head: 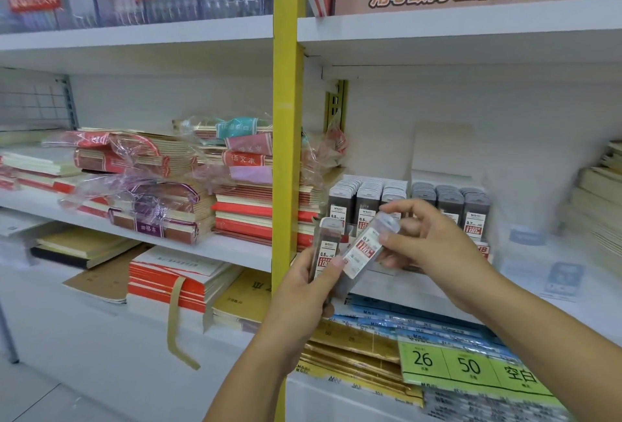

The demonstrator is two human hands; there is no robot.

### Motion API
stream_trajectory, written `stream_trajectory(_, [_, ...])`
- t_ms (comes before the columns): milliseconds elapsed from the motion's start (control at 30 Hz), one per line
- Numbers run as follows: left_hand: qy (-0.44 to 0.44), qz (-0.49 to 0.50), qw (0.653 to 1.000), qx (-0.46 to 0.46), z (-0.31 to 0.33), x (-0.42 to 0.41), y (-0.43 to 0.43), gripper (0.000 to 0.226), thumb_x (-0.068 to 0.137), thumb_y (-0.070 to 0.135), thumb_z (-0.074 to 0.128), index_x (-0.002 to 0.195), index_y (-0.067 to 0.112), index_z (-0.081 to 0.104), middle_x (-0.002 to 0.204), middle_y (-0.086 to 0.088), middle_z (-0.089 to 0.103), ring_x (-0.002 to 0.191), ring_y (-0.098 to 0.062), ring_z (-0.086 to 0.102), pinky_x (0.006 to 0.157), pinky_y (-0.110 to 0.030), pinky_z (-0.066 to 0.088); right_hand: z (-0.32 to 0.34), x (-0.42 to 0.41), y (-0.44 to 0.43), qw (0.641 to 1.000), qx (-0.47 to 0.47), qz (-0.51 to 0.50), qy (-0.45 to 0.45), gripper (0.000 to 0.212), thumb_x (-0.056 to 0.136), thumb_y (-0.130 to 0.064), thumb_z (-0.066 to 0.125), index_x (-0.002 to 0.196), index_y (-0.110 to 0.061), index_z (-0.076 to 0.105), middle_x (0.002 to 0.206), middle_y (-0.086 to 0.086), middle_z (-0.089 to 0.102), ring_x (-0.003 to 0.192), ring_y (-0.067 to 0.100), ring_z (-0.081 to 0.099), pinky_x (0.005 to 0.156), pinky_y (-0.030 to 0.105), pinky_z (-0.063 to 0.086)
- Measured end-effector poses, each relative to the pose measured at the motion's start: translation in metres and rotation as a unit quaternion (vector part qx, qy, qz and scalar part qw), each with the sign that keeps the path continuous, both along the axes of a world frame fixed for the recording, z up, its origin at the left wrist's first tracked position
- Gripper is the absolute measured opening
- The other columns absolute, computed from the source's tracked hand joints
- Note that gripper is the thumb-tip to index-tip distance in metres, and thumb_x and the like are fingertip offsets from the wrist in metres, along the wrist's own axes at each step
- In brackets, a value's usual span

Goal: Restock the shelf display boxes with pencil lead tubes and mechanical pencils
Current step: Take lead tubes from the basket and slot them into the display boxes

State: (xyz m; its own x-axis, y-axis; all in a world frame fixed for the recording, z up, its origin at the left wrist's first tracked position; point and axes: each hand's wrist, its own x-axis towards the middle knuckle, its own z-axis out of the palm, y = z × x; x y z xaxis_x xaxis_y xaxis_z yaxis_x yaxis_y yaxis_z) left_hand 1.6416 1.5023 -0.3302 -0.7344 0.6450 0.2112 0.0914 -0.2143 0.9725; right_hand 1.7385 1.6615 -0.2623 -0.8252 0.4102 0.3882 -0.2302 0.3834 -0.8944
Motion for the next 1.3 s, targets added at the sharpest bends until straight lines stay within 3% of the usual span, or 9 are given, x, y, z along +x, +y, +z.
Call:
stream_trajectory(300, [-0.025, 0.024, 0.999, 0.027, 0.002, -0.007, 0.004, 0.016, 0.106, 0.027, 0.046, 0.113, 0.03, 0.06, 0.096, 0.008, 0.077, 0.069, -0.006, 0.068, 0.056, -0.018, 0.051, 0.058, 0.019, 0.021, 0.931, 0.292, -0.166, 0.144, 0.031, 0.089, -0.011, 0.063, 0.095, -0.039, 0.051, 0.092, -0.023, 0.064, 0.082, -0.003, 0.063, 0.067, 0.011, 0.051])
stream_trajectory(467, [0.0, 0.019, 0.999, 0.039, 0.005, -0.002, 0.016, 0.017, 0.105, 0.026, 0.048, 0.109, 0.032, 0.064, 0.097, 0.007, 0.076, 0.072, -0.008, 0.069, 0.057, -0.019, 0.051, 0.064, 0.03, 0.055, 0.895, 0.369, -0.235, 0.088, 0.037, 0.087, -0.012, 0.066, 0.096, -0.043, 0.048, 0.084, -0.019, 0.064, 0.079, -0.005, 0.059, 0.064, 0.01, 0.045])
stream_trajectory(533, [0.001, 0.015, 0.999, 0.041, 0.005, 0.001, 0.022, 0.017, 0.105, 0.026, 0.048, 0.11, 0.032, 0.063, 0.096, 0.007, 0.076, 0.072, -0.008, 0.069, 0.059, -0.021, 0.052, 0.061, 0.028, 0.062, 0.894, 0.38, -0.232, 0.049, 0.036, 0.086, -0.013, 0.067, 0.093, -0.043, 0.049, 0.087, -0.019, 0.062, 0.077, -0.01, 0.059, 0.06, 0.004, 0.042])
stream_trajectory(733, [0.007, 0.004, 0.999, 0.047, 0.004, 0.006, 0.035, 0.019, 0.105, 0.026, 0.049, 0.11, 0.036, 0.064, 0.095, 0.006, 0.076, 0.071, -0.007, 0.068, 0.062, -0.023, 0.055, 0.047, 0.019, 0.068, 0.904, 0.375, -0.197, -0.052, 0.028, 0.088, -0.022, 0.065, 0.087, -0.047, 0.053, 0.086, -0.019, 0.063, 0.074, -0.005, 0.062, 0.062, 0.017, 0.046])
stream_trajectory(867, [0.01, -0.004, 0.999, 0.045, 0.002, 0.007, 0.038, 0.02, 0.105, 0.025, 0.049, 0.107, 0.033, 0.067, 0.093, 0.003, 0.076, 0.071, -0.008, 0.067, 0.062, -0.022, 0.054, 0.039, 0.009, 0.07, 0.822, 0.507, -0.252, -0.062, 0.012, 0.086, -0.036, 0.062, 0.098, -0.041, 0.062, 0.089, -0.02, 0.048, 0.093, 0.007, 0.044, 0.07, 0.024, 0.035])
stream_trajectory(1033, [0.003, -0.015, 0.999, 0.045, 0.003, 0.009, 0.035, 0.025, 0.105, 0.026, 0.05, 0.096, 0.037, 0.071, 0.094, 0.002, 0.076, 0.074, -0.012, 0.07, 0.064, -0.024, 0.055, 0.039, 0.006, 0.069, 0.762, 0.559, -0.316, -0.084, 0.037, 0.09, -0.035, 0.061, 0.126, -0.028, 0.062, 0.102, -0.01, 0.039, 0.102, 0.01, 0.032, 0.08, 0.027, 0.031])
stream_trajectory(1100, [0.007, -0.025, 0.999, 0.043, 0.004, 0.01, 0.034, 0.025, 0.105, 0.027, 0.05, 0.098, 0.04, 0.071, 0.096, 0.002, 0.077, 0.076, -0.013, 0.071, 0.065, -0.024, 0.056, 0.035, 0.008, 0.057, 0.789, 0.533, -0.305, -0.028, 0.035, 0.091, -0.033, 0.056, 0.124, -0.025, 0.063, 0.099, -0.012, 0.043, 0.099, 0.007, 0.035, 0.082, 0.027, 0.035])
stream_trajectory(1167, [0.016, -0.037, 0.998, 0.044, 0.005, 0.01, 0.032, 0.024, 0.105, 0.028, 0.05, 0.101, 0.04, 0.07, 0.097, 0.002, 0.077, 0.077, -0.013, 0.072, 0.067, -0.025, 0.058, 0.03, 0.009, 0.037, 0.861, 0.447, -0.241, 0.011, 0.032, 0.09, -0.037, 0.052, 0.117, -0.029, 0.066, 0.093, -0.017, 0.054, 0.087, 0.002, 0.046, 0.078, 0.024, 0.043])
stream_trajectory(1300, [0.033, -0.063, 0.996, 0.048, 0.007, 0.012, 0.028, 0.024, 0.104, 0.031, 0.051, 0.1, 0.043, 0.071, 0.099, 0.001, 0.077, 0.076, -0.012, 0.072, 0.069, -0.027, 0.06, 0.019, 0.002, 0.005, 0.964, 0.253, -0.063, -0.044, 0.033, 0.091, -0.037, 0.06, 0.123, -0.044, 0.057, 0.096, -0.019, 0.066, 0.083, 0.003, 0.063, 0.072, 0.019, 0.052])
